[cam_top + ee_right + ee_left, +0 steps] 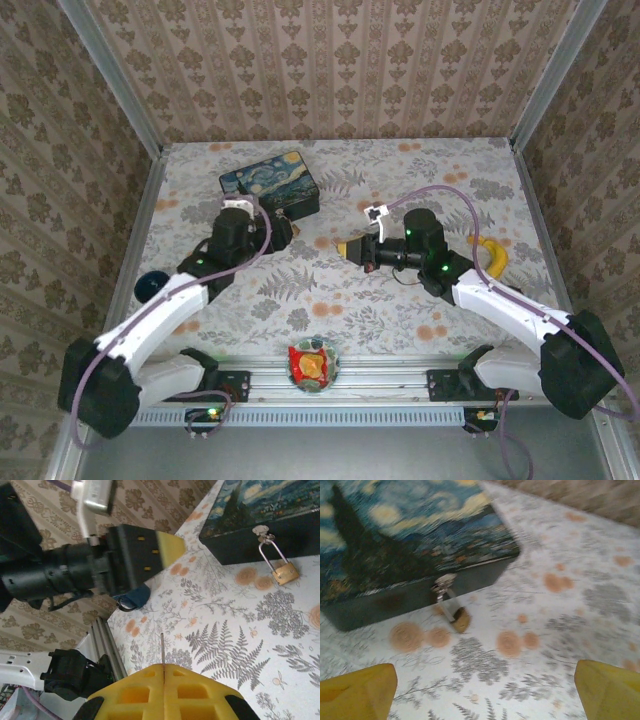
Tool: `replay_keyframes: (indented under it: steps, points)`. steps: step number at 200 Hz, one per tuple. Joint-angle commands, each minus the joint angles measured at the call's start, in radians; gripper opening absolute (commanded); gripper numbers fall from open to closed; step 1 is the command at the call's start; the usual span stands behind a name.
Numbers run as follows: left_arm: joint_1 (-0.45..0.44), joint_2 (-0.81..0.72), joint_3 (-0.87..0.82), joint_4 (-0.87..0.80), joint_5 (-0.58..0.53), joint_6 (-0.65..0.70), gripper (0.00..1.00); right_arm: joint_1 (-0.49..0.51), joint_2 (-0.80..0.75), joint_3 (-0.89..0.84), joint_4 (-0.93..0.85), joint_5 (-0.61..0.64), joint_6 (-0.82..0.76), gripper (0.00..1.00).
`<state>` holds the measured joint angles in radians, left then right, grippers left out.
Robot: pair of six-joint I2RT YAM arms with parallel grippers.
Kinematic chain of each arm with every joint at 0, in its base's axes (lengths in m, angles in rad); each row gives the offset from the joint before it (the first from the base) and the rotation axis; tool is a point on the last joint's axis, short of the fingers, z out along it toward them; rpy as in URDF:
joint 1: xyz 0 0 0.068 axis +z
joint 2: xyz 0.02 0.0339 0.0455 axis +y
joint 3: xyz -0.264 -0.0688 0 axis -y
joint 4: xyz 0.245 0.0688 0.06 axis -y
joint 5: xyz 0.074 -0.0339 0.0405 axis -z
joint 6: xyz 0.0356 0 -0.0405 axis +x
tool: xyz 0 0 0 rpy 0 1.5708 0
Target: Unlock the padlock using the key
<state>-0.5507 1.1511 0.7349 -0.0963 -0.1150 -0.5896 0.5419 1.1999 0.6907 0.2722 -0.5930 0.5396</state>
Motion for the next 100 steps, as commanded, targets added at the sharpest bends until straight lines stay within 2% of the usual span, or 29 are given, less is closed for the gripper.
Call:
replay_keyframes:
  steps: [1, 26, 50, 100]
  points:
    - [-0.034, 0.127, 0.060, -0.021, -0.262, -0.182, 0.92, -0.017, -0.014, -0.024, -0.005, 0.030, 0.026, 0.00]
    - [-0.073, 0.316, 0.200, -0.142, -0.360, -0.279, 0.92, -0.035, -0.020, -0.032, -0.016, 0.027, 0.026, 0.00]
    - [-0.085, 0.483, 0.364, -0.283, -0.381, -0.338, 0.90, -0.047, -0.032, -0.042, -0.034, 0.039, 0.026, 0.00]
    - [-0.097, 0.646, 0.468, -0.219, -0.364, -0.372, 0.84, -0.056, -0.083, -0.049, -0.142, 0.133, -0.019, 0.00]
